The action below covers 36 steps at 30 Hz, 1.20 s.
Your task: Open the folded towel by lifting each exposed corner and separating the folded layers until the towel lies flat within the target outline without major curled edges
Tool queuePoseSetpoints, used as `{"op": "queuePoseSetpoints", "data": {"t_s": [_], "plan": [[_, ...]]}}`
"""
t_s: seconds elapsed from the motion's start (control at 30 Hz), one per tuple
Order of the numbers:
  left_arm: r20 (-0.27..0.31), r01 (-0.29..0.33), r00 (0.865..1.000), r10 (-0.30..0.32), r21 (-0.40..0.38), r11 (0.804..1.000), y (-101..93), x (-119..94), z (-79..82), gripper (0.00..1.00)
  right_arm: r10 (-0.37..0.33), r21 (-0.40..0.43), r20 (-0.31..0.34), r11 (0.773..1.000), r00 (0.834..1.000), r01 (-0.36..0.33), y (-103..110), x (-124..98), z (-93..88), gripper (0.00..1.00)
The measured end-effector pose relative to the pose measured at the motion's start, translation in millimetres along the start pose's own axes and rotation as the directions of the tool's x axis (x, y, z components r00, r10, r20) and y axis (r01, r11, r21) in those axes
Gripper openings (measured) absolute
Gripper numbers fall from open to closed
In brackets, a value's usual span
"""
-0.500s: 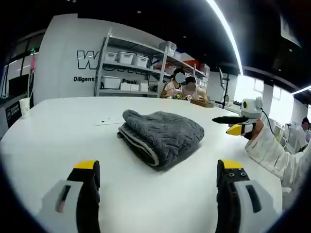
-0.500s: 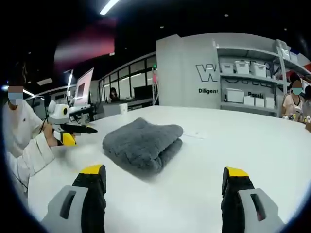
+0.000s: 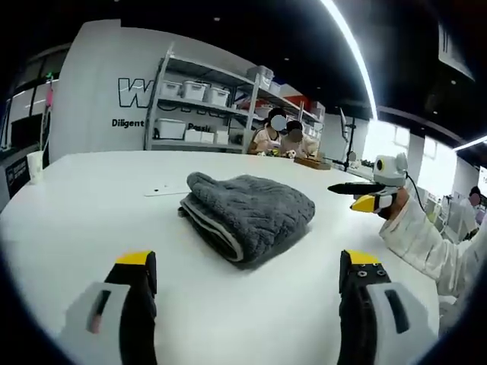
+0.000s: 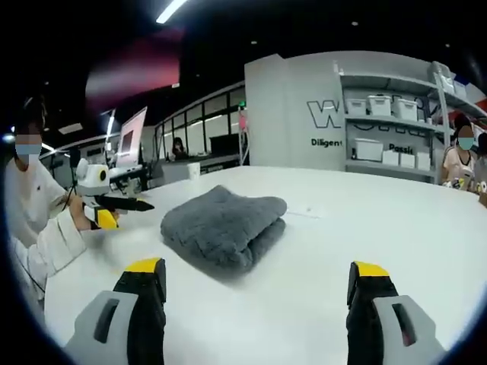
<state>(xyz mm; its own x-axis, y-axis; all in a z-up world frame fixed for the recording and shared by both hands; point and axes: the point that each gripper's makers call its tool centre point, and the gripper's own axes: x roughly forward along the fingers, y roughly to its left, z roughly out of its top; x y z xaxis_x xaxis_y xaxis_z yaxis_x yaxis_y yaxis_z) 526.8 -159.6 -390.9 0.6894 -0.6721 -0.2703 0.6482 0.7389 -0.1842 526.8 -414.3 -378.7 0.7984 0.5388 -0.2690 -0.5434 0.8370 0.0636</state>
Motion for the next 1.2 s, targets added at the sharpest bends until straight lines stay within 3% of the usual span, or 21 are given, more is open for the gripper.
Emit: {"op": "queuePoseSetpoints", "data": {"t_s": [0.37, 0.67, 1.2], "plan": [[-0.030, -0.022, 0.999, 0.023, 0.031, 0.999, 3.1, -0.1, -4.1, 0.99, -0.013, 0.000, 0.014, 1.000, 1.000, 0.013, -12.2, -1.4, 8.5, 0.99], [-0.057, -0.029, 0.998, 0.032, 0.050, 0.998, 4.9, -1.0, -8.3, 0.99, -0.015, -0.028, -0.017, 0.999, 1.000, 0.014, -12.3, 2.4, 5.5, 0.99], [-0.049, -0.041, 0.998, 0.043, 0.033, 0.999, 9.9, -4.7, -6.6, 0.99, -0.029, -0.067, -0.023, 0.997, 0.999, 0.027, -23.8, 1.1, 25.8, 0.97]]}}
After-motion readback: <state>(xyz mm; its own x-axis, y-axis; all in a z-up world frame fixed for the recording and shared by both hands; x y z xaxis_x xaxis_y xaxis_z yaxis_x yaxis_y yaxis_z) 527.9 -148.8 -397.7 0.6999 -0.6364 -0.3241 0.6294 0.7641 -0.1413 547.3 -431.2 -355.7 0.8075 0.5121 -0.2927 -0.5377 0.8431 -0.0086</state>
